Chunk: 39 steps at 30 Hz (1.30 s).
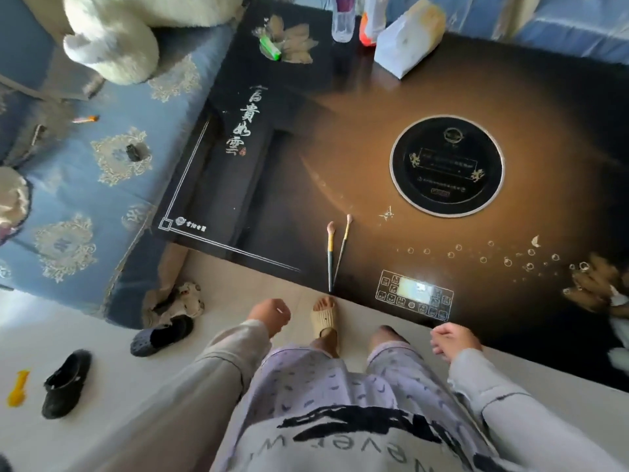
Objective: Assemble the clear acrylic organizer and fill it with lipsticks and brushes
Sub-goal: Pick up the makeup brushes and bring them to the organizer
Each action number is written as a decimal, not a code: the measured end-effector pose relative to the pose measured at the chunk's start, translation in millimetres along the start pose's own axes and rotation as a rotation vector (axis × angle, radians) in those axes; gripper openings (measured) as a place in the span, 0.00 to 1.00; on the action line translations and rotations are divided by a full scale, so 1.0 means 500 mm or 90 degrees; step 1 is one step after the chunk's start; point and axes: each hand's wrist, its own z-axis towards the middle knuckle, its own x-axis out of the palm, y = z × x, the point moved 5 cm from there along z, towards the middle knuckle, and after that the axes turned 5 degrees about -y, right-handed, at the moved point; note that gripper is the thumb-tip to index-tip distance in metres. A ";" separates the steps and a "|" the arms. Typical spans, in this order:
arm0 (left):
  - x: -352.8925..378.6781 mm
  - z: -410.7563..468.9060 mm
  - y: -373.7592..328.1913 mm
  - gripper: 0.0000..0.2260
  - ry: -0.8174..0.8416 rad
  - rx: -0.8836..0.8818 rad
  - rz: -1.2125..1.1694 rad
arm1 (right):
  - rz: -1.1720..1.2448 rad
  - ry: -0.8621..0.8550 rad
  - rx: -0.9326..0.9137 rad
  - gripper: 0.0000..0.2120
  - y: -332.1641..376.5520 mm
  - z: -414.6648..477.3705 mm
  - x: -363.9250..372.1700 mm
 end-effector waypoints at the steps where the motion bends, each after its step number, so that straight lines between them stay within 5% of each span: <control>1: -0.013 0.012 -0.013 0.16 -0.003 0.010 0.006 | 0.005 0.010 -0.003 0.14 0.017 -0.007 0.013; 8: -0.025 0.067 -0.131 0.10 -0.029 0.088 0.042 | -0.020 0.063 -0.103 0.06 0.201 0.000 0.094; 20: 0.005 0.178 -0.252 0.16 -0.117 0.098 0.125 | -0.195 -0.087 -0.212 0.19 0.450 0.113 0.169; 30: 0.032 0.177 -0.265 0.10 -0.124 0.100 0.196 | -0.255 -0.087 -0.199 0.10 0.364 0.117 0.145; 35: 0.057 0.107 -0.228 0.11 -0.018 0.097 0.157 | -0.241 -0.009 -0.194 0.06 0.262 0.082 0.098; 39: 0.061 0.040 -0.157 0.07 -0.029 0.119 0.194 | -0.308 0.021 -0.169 0.11 0.144 0.037 0.036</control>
